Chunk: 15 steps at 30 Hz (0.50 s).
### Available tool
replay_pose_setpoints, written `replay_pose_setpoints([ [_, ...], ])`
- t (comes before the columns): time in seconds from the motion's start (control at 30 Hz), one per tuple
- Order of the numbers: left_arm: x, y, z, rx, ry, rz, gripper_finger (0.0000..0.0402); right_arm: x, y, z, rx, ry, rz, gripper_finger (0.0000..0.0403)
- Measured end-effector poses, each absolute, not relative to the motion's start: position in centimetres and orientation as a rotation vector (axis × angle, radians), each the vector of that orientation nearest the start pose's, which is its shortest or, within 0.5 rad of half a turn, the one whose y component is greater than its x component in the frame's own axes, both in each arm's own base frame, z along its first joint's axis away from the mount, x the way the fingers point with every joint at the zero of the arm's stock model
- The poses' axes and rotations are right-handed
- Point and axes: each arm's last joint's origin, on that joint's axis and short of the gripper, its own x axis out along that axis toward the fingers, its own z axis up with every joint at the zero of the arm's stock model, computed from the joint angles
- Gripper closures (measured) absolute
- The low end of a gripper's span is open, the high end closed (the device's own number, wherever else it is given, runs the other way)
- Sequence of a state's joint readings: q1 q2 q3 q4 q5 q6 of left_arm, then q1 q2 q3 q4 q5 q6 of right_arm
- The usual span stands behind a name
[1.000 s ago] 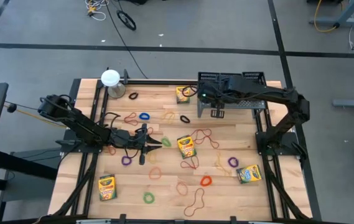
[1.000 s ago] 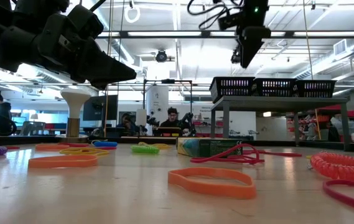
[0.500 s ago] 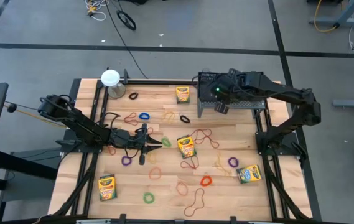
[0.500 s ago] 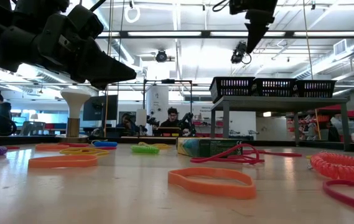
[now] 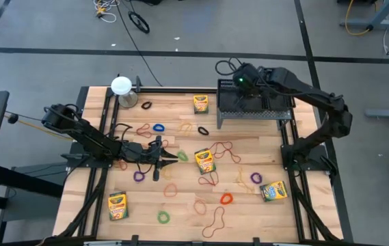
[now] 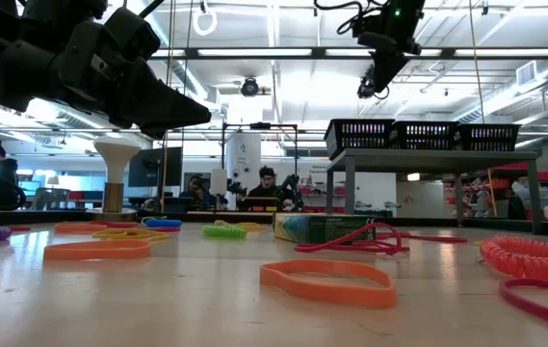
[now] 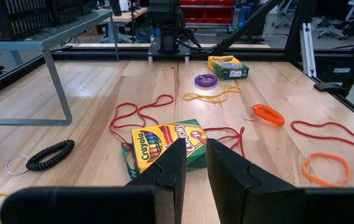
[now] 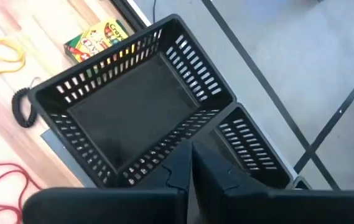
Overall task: Pick & Place Office Desk Supplies
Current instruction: Put the black bin on the shelf
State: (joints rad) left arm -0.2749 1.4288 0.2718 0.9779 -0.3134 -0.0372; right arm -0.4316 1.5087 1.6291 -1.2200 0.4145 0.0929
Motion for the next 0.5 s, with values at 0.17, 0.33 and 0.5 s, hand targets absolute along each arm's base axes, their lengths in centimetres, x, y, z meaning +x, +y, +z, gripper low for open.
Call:
replay_pose_setpoints([
  [0.17, 22.4, -5.4, 14.8, 0.015, 0.171, 0.042, 0.0333, 26.0, -13.8, 36.0, 0.101, 1.139, -0.820, 0.0397],
  [0.33, 22.4, -5.4, 14.8, 0.015, 0.171, 0.042, 0.0334, 27.1, -14.4, 34.7, 0.114, 1.178, -0.807, 0.0392],
  [0.5, 22.4, -5.4, 14.8, 0.015, 0.171, 0.042, 0.0334, 27.9, -14.9, 33.5, 0.133, 1.223, -0.782, 0.0396],
])
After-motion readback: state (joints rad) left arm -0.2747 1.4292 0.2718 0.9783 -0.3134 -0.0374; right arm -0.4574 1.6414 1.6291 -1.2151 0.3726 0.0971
